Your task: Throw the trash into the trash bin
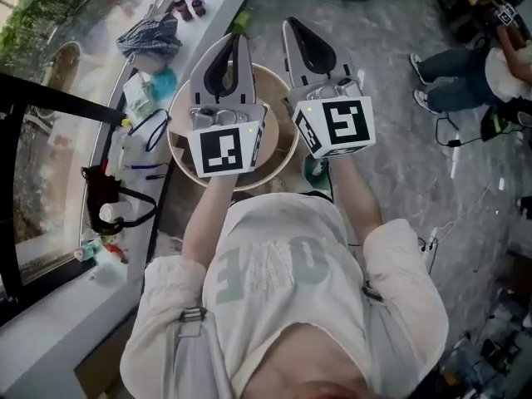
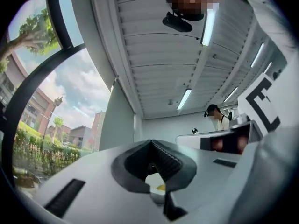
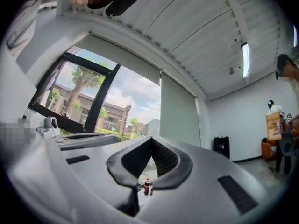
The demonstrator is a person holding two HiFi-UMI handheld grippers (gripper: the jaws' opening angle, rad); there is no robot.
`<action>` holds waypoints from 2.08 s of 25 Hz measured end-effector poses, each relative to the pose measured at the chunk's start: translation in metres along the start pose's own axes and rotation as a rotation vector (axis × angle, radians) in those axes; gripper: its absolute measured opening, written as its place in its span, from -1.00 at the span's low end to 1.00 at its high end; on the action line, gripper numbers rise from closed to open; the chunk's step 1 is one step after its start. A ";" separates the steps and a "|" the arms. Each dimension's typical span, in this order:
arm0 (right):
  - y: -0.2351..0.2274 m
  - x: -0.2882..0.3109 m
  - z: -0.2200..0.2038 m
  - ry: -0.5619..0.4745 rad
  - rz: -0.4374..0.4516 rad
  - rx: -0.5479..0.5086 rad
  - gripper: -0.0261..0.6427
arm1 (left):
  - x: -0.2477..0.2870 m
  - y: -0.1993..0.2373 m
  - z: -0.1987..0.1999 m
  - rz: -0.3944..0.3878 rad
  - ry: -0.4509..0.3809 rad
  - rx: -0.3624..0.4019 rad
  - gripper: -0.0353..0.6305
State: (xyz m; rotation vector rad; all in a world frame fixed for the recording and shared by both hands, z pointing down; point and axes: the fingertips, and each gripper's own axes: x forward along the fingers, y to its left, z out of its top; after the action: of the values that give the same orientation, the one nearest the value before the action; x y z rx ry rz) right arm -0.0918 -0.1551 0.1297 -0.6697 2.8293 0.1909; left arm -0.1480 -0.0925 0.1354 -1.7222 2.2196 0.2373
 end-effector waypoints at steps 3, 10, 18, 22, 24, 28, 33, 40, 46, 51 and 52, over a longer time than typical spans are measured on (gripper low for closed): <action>0.032 0.005 0.004 -0.015 0.060 0.016 -0.88 | -0.019 0.022 0.010 0.049 -0.013 0.026 -0.86; 0.053 0.002 -0.009 0.017 0.108 0.076 -0.88 | -0.039 0.034 0.018 0.097 -0.021 0.044 -0.86; 0.049 -0.002 -0.018 0.036 0.096 0.089 -0.88 | -0.040 0.033 0.008 0.073 0.002 0.035 -0.86; 0.039 -0.005 -0.024 0.055 0.087 0.094 -0.88 | -0.039 0.029 0.007 0.074 -0.016 0.024 -0.86; 0.040 -0.004 -0.029 0.066 0.119 0.094 -0.88 | -0.038 0.030 0.003 0.077 -0.006 0.019 -0.86; 0.081 0.001 -0.059 0.145 0.448 0.145 -0.85 | -0.042 0.043 -0.013 0.111 0.026 0.009 -0.86; 0.124 0.000 -0.156 0.351 0.728 -0.118 -0.05 | -0.061 0.076 -0.048 0.184 0.107 -0.011 -0.86; 0.155 -0.054 -0.369 0.756 1.179 -0.797 -0.04 | -0.102 0.129 -0.115 0.259 0.258 -0.045 -0.86; 0.169 -0.130 -0.529 1.045 1.504 -0.970 -0.04 | -0.163 0.176 -0.172 0.353 0.432 -0.108 -0.86; 0.157 -0.173 -0.616 1.201 1.619 -1.025 -0.04 | -0.208 0.218 -0.219 0.408 0.560 -0.135 -0.86; 0.156 -0.178 -0.625 1.208 1.633 -1.035 -0.04 | -0.215 0.224 -0.226 0.416 0.574 -0.141 -0.86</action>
State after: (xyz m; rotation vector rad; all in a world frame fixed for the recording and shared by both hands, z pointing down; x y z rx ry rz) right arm -0.1266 -0.0523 0.7893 2.3536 3.0021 2.0157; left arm -0.3498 0.0881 0.4078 -1.5071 3.0425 -0.0174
